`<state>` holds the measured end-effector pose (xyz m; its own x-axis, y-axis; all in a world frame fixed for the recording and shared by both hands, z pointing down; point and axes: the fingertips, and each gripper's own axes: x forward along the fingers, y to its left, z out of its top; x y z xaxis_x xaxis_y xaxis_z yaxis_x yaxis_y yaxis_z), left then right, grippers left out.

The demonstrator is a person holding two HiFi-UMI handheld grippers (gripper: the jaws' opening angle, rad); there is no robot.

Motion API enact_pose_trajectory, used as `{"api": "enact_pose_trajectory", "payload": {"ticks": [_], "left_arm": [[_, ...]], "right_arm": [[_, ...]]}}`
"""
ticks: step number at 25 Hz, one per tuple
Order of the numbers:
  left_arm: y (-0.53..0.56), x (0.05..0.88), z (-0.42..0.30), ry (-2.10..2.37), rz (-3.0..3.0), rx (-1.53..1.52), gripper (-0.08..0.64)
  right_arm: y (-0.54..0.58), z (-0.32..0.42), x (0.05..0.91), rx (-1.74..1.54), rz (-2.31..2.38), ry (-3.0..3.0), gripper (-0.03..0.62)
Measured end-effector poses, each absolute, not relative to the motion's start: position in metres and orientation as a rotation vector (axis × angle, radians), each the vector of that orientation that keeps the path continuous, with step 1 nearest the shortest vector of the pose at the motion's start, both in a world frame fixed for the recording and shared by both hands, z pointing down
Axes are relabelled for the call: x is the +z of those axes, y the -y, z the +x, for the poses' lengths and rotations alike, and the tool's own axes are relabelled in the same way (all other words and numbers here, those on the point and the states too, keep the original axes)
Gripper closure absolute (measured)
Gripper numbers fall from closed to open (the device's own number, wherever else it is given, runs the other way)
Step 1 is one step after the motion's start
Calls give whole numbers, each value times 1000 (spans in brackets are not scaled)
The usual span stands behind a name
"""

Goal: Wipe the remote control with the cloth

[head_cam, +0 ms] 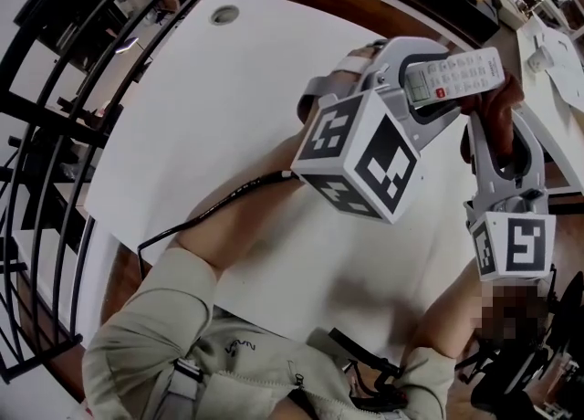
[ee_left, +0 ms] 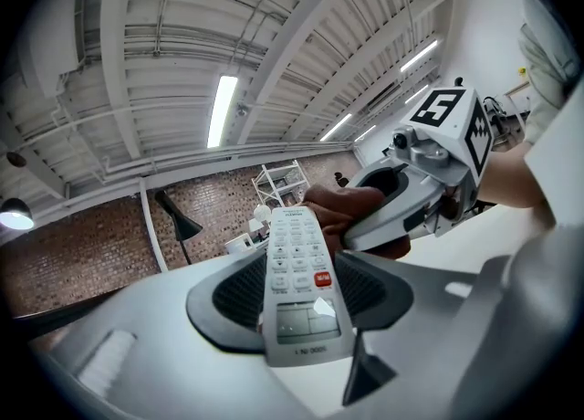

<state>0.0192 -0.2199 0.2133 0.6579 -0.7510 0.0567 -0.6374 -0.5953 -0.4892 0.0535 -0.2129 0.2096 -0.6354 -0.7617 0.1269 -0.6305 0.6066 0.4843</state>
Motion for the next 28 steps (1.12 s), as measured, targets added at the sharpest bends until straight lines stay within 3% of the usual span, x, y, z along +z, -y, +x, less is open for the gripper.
{"api": "enact_pose_trajectory", "payload": {"ticks": [9, 19, 28], "left_arm": [[216, 211, 18, -1076, -2434, -360, 316], [211, 212, 28, -1044, -2388, -381, 316], [203, 209, 30, -1045, -2358, -388, 316]], "right_arm": [[190, 35, 214, -534, 937, 2536, 468], [208, 107, 148, -668, 1502, 2474, 468], [197, 64, 176, -671, 1225, 2475, 468]]}}
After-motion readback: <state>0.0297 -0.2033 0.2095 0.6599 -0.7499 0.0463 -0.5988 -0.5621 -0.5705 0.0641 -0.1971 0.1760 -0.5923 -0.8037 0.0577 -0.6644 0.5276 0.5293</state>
